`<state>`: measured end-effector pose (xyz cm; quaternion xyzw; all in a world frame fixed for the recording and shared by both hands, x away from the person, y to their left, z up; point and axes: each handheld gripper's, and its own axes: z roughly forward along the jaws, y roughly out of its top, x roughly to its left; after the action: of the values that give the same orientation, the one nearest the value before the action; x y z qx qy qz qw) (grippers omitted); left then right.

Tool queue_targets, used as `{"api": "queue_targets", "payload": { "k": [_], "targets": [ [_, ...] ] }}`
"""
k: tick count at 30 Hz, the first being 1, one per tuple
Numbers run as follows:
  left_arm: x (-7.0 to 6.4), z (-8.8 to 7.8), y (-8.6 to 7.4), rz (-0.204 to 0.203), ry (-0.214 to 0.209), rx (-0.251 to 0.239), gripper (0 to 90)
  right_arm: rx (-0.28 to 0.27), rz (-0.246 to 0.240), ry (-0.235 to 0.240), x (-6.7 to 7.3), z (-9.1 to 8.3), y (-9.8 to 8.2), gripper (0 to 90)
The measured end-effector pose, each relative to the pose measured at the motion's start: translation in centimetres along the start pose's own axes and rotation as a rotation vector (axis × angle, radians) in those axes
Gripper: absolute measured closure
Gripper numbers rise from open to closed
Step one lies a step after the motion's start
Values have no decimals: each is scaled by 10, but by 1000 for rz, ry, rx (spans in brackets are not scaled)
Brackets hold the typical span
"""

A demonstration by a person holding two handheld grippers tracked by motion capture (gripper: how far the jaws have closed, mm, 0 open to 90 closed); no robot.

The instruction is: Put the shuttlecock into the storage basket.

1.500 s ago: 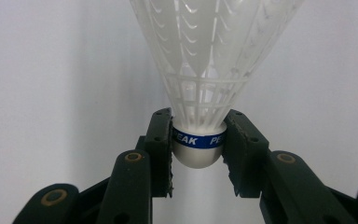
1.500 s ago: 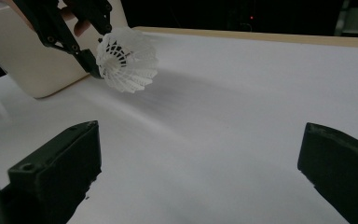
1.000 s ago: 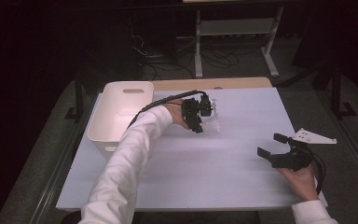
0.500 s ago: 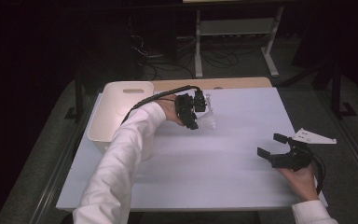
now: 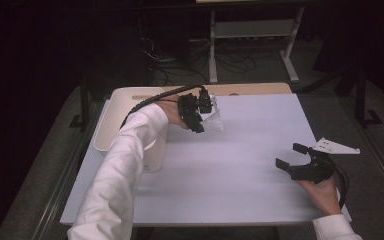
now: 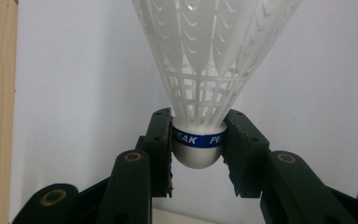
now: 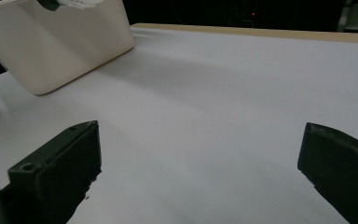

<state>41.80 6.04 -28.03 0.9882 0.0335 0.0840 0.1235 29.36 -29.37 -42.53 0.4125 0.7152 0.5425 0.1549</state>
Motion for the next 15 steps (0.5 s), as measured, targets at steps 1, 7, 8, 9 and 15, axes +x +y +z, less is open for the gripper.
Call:
{"api": "queue_targets", "payload": {
  "k": [1,7,8,9,15],
  "targets": [
    [0,-3,-1,-1,3,-9,639,1,0,0,0,0,0,0],
    [-2,-18,-7,6,9,-18,639,2,5,-10,-1,0,0,0],
    [-2,-19,-7,10,11,-14,639,-1,5,-11,-1,-1,0,0],
    [-2,-21,-8,6,15,-14,639,-2,4,-12,-1,-1,0,0],
    [0,-29,-11,5,24,-12,637,8,1,-15,0,0,-1,0]
  ]
}}
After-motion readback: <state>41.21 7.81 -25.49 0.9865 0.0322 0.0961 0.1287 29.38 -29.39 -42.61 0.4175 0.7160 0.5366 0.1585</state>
